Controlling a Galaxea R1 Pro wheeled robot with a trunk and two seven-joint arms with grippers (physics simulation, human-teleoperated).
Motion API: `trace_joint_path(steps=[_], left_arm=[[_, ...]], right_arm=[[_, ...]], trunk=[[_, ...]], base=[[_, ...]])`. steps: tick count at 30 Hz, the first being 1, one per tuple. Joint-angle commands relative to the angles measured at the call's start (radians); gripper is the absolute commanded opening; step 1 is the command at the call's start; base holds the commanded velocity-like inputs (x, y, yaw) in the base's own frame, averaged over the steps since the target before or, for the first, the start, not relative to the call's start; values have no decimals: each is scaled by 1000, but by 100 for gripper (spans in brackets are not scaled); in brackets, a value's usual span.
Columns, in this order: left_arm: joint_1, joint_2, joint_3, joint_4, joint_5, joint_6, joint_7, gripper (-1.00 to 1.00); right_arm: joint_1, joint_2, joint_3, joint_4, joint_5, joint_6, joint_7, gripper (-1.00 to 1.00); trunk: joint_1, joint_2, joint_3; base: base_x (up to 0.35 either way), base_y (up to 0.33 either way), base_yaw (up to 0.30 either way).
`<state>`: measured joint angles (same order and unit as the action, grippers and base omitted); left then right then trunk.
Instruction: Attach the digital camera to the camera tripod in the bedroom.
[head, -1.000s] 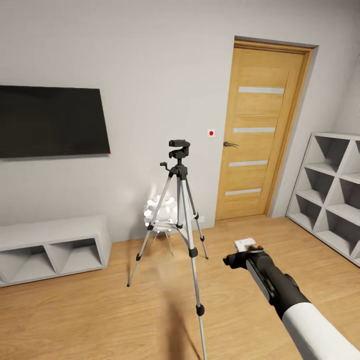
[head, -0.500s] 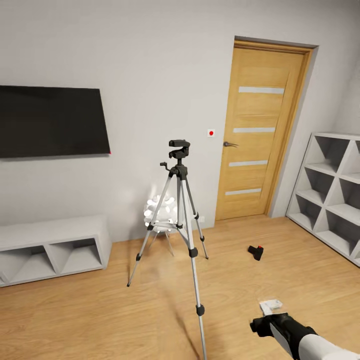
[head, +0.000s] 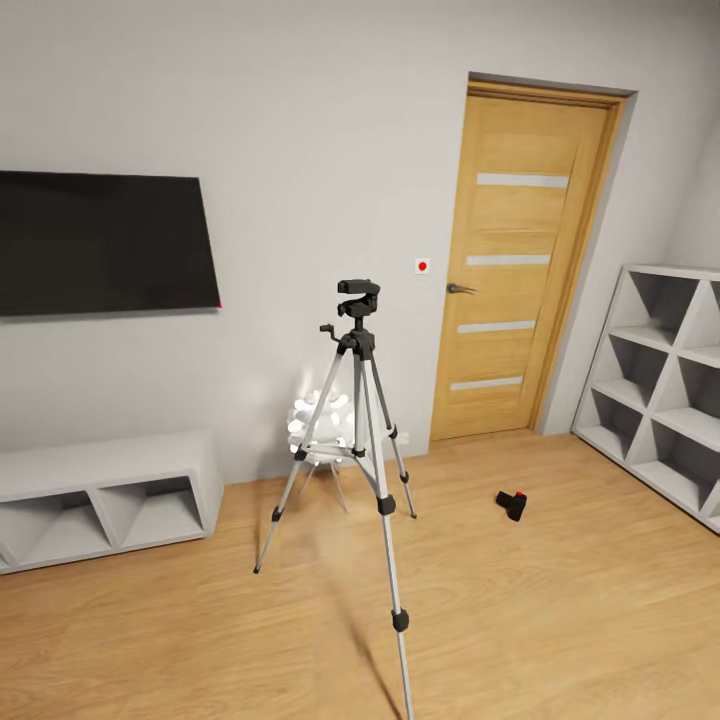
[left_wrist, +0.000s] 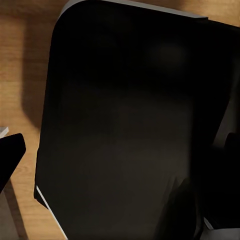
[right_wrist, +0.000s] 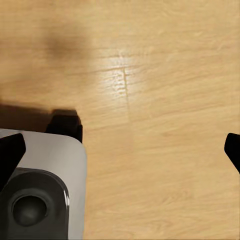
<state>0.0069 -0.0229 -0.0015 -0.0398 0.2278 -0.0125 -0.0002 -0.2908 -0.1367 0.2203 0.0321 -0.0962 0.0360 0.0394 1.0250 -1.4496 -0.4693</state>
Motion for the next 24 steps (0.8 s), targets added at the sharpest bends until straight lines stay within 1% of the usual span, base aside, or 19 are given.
trace_joint_path(steps=[1,5,9,13,24], left_arm=[[1,0,-1,-2,9,-1,0,100],[0,0,-1,-2,18,-1,0,100],[1,0,-2,-2,36,-1,0,100],[0,1,-3,-3,43,-1,0,100],[1,4,-3,-3,45,-1,0,100]], right_arm=[[8,0,8,2,-11,-11,4,100],[18,0,7,3,-12,-22,3,100],[28,2,7,3,-20,-29,3,100],[34,4,7,3,-26,-34,3,100],[36,5,7,3,-28,-37,4,100]], trunk=[[0,0,-1],[0,0,-1],[0,0,-1],[0,0,-1],[0,0,-1]], base=[[0,0,-126],[0,0,-193],[0,0,-262],[0,0,-285],[0,0,-294]])
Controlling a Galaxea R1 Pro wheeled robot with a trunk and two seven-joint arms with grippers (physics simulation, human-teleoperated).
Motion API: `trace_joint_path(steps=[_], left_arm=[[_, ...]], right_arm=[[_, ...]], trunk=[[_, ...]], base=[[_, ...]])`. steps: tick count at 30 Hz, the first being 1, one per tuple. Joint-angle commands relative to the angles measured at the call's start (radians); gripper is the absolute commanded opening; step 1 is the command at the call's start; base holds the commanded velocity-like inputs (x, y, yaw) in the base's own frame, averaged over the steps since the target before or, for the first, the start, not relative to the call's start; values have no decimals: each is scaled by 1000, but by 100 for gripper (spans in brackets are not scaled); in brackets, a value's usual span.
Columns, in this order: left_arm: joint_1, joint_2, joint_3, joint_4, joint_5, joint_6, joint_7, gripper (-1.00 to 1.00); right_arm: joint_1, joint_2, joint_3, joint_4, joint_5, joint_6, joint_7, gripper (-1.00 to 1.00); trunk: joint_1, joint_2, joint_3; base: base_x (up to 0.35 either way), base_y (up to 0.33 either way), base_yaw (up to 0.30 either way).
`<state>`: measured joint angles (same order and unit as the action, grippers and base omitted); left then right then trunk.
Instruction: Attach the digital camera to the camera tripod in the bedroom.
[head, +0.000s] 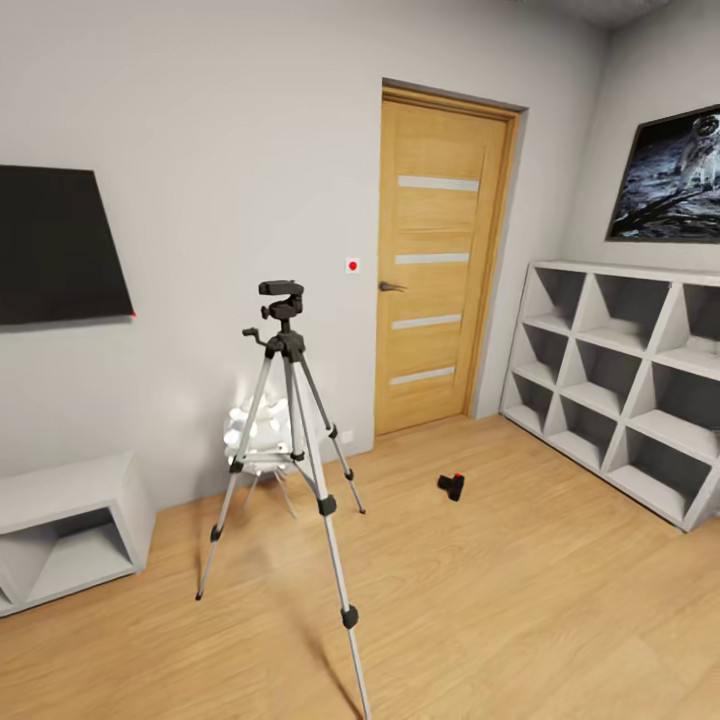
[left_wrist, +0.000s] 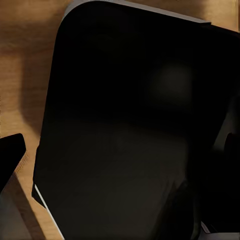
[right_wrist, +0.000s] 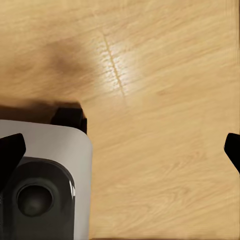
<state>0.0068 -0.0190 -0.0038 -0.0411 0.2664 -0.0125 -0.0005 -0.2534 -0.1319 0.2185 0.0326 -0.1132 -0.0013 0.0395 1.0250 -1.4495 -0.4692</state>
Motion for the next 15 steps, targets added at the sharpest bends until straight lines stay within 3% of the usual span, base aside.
trace_joint_path(steps=[1,15], left_arm=[[1,-1,-1,-2,6,-1,0,100],[1,-2,-1,-4,6,-1,0,100]], right_arm=[[-1,0,8,2,-10,0,4,100],[27,4,9,3,-7,9,14,100]], trunk=[[0,0,-1],[0,0,-1]], base=[[0,0,-296],[0,0,-297]])
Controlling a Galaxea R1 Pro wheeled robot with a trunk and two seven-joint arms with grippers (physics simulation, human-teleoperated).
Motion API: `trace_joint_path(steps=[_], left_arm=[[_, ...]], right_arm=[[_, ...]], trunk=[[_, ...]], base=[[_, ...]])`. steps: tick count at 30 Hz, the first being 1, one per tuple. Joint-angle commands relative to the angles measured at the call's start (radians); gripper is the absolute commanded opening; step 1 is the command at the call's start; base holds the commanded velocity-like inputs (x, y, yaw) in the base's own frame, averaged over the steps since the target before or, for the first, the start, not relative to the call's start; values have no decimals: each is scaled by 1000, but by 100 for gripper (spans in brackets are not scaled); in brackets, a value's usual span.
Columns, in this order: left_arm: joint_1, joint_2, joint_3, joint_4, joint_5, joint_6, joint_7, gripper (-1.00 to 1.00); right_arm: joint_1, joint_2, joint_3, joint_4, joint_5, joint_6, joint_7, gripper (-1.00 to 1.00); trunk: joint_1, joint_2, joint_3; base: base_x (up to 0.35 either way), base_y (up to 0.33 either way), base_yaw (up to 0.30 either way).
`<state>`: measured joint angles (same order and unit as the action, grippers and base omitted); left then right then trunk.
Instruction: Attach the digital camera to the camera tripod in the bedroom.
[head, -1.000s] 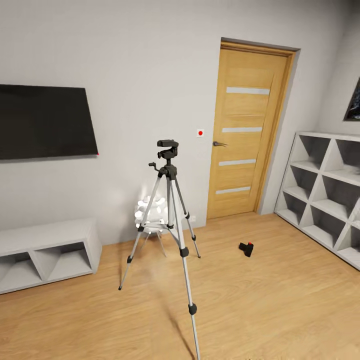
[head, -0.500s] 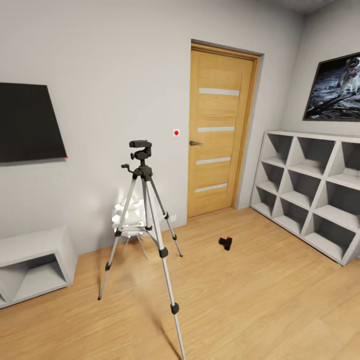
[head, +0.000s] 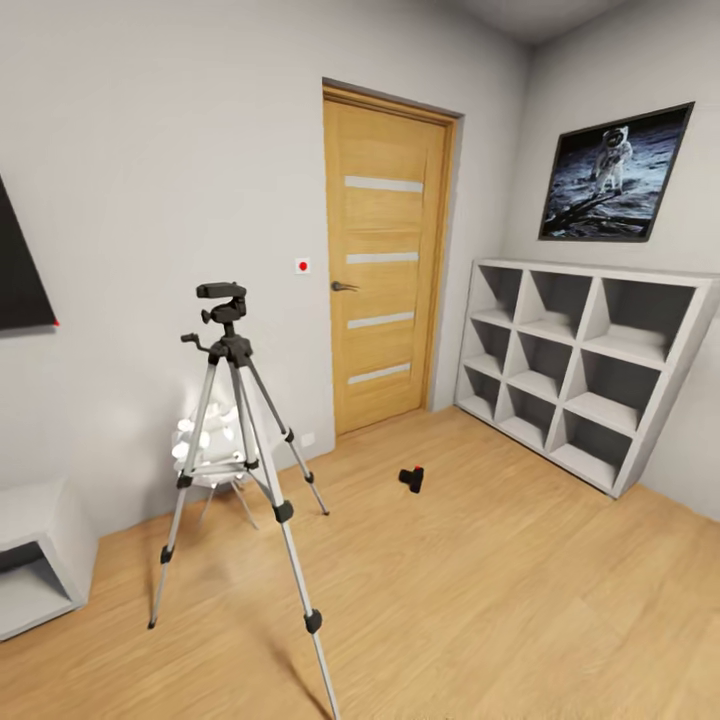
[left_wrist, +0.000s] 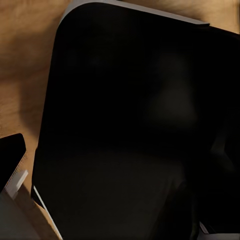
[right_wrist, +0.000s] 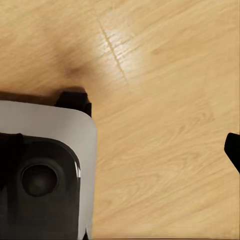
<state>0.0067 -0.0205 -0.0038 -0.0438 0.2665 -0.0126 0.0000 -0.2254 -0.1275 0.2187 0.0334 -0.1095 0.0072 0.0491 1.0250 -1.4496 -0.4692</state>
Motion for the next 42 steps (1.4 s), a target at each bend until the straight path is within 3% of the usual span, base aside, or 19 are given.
trace_joint_path(steps=[1,18,42], left_arm=[[0,0,-1,-4,7,-1,0,100],[1,0,1,-31,75,0,1,100],[0,0,-1,-31,85,0,3,100]], right_arm=[[0,1,8,2,-10,1,4,100],[3,17,8,2,-10,1,5,100],[3,18,10,0,-4,-9,3,100]], trunk=[[0,0,-1],[0,0,-1],[0,0,-1]], base=[[0,0,-299],[1,0,-299],[86,-194,-299]])
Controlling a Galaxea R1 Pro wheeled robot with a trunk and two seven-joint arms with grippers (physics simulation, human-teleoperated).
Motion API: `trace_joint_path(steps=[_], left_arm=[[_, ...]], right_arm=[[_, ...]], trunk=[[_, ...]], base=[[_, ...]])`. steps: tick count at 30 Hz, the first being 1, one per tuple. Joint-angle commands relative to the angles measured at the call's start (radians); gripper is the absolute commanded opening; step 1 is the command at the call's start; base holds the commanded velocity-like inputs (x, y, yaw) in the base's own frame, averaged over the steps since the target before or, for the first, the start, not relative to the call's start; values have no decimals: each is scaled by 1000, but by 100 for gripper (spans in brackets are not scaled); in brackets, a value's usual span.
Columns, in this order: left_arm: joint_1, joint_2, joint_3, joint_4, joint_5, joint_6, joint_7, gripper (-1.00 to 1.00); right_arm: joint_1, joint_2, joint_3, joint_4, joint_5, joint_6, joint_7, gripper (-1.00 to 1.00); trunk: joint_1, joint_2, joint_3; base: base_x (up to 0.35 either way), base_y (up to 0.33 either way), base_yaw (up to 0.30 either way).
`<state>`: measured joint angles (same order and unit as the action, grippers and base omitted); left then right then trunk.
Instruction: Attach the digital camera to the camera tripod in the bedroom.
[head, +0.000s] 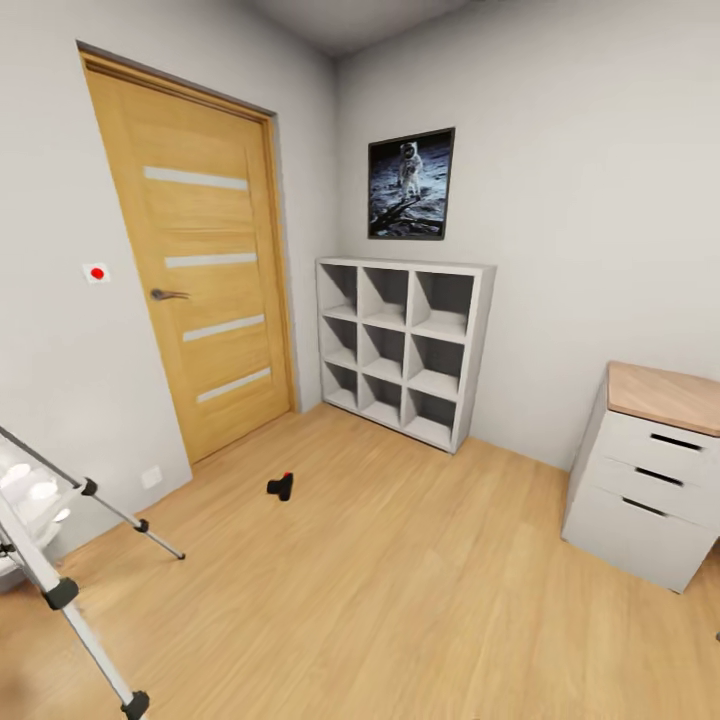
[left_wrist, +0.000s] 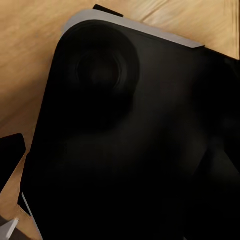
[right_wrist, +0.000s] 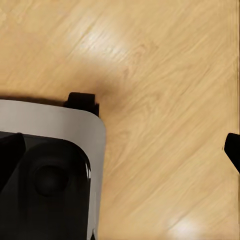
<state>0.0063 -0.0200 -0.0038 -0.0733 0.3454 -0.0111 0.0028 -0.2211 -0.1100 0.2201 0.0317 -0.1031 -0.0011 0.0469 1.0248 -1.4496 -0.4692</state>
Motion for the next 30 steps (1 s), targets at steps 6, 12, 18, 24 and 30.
trace_joint_path(steps=[6,12,18,24,30], left_arm=[[1,0,-1,-2,7,-1,0,100],[1,1,-1,-2,7,-1,-1,100],[1,0,-1,-2,7,-1,-1,100],[1,1,-1,-2,7,-1,-1,100],[1,2,-1,-2,7,1,-1,100]], right_arm=[[-1,0,10,2,-10,-4,4,100],[-1,1,10,2,-10,-5,4,100],[-1,1,10,2,-10,-6,4,100],[-1,0,10,2,-10,-6,4,100],[-1,0,10,2,-9,-5,4,100]], trunk=[[0,0,-1],[0,0,-1],[0,0,-1],[0,0,-1],[0,0,-1]], base=[[50,-107,-299],[13,-27,-299],[20,-6,-299],[194,-2,-283],[294,0,-108]])
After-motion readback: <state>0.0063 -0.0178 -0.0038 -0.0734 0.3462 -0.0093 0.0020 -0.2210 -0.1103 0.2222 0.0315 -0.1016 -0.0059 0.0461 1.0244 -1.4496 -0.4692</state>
